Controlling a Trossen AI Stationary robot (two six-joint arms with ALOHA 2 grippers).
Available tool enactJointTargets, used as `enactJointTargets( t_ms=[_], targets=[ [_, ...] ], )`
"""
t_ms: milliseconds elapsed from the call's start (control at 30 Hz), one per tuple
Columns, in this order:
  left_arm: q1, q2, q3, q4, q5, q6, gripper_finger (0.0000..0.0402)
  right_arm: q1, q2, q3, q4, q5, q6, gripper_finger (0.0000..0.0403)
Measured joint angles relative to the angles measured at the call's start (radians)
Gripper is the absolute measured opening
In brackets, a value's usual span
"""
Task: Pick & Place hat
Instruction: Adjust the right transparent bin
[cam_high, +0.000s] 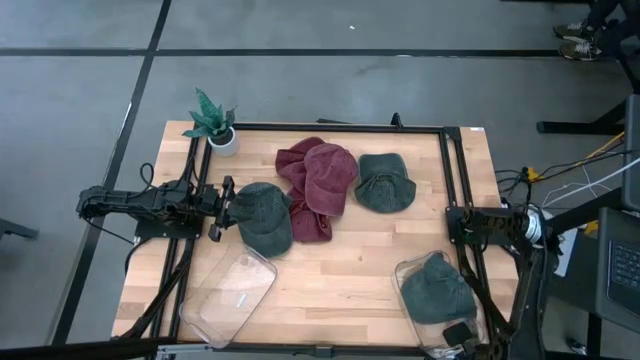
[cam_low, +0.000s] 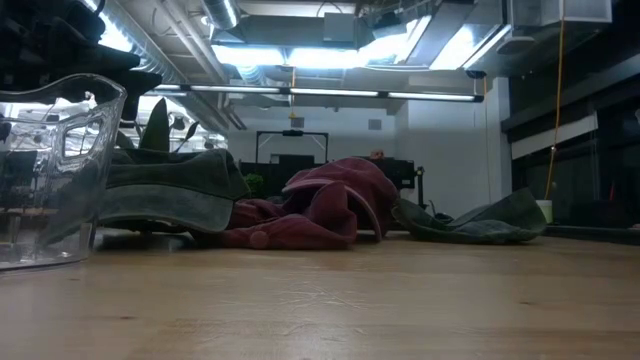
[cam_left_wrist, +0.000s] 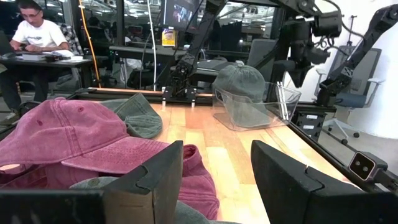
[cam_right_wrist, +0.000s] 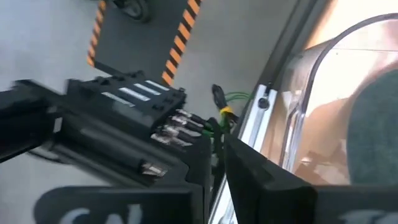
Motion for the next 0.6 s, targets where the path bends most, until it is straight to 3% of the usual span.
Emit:
enactJointTargets(
  t_ms=[233,600],
  targets=[
    [0.000,0.000,0.000,0.000,0.000,0.000,0.0185,0.001,0.033,0.000,-0.122,0.019,0.002,0.0026],
    [0.000,0.000,0.000,0.000,0.000,0.000,0.0185,-0.045,0.033,0.000,-0.350,0.217,-0.025,0.0005]
  ],
)
